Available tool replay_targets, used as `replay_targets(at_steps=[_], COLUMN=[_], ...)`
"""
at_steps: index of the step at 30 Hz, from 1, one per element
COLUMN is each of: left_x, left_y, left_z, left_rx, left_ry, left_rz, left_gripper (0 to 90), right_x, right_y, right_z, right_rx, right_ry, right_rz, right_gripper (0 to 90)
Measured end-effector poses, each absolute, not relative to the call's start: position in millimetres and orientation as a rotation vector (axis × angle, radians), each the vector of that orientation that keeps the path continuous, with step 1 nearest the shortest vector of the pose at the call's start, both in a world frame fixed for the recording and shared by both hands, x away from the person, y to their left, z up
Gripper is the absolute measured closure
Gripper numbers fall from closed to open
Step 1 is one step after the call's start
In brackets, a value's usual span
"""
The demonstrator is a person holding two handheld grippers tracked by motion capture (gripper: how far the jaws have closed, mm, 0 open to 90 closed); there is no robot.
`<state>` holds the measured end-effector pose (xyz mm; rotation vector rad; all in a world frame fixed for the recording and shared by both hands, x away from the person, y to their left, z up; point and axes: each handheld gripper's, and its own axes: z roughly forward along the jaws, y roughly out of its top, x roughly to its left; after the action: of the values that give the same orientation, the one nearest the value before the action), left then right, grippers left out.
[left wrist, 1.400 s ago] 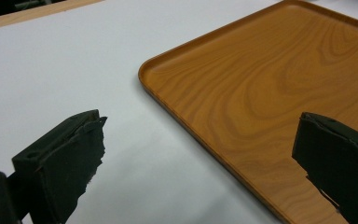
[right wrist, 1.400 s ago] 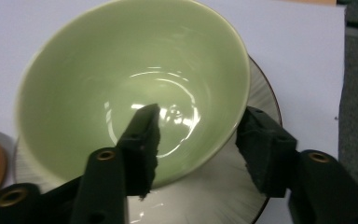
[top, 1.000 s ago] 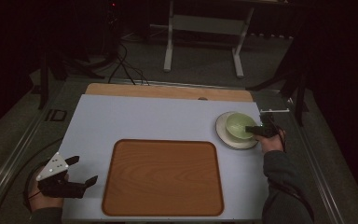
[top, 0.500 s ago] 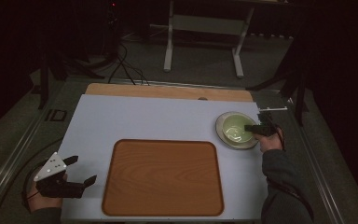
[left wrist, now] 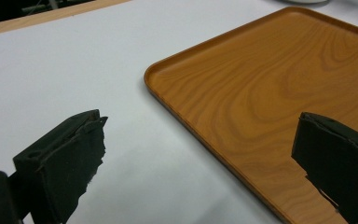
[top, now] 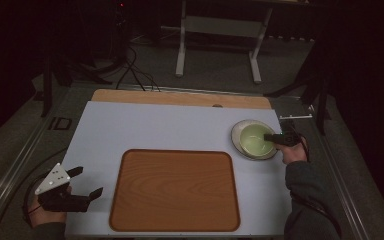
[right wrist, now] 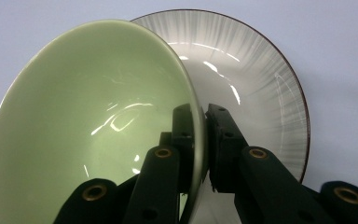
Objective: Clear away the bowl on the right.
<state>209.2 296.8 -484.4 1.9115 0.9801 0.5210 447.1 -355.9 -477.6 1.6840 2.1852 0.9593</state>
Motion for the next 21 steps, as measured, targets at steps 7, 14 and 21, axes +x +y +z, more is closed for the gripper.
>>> replay_targets(at_steps=[7,14,21], left_x=[209,209,209], left_y=[296,297,297], left_z=[-484,-484,-484], left_rx=[1.910,1.906,1.904], left_ry=[0.982,0.978,0.972], left_rz=[0.522,0.520,0.518], left_gripper=[2.9,3.0,3.0], right_x=[445,443,440], right_y=[-354,-349,-341], right_z=[-471,-463,-458], right_rx=[1.660,1.609,1.539], right_ry=[2.202,2.227,2.272], right_rz=[0.973,0.973,0.977], right_gripper=[82.4,82.4,82.3])
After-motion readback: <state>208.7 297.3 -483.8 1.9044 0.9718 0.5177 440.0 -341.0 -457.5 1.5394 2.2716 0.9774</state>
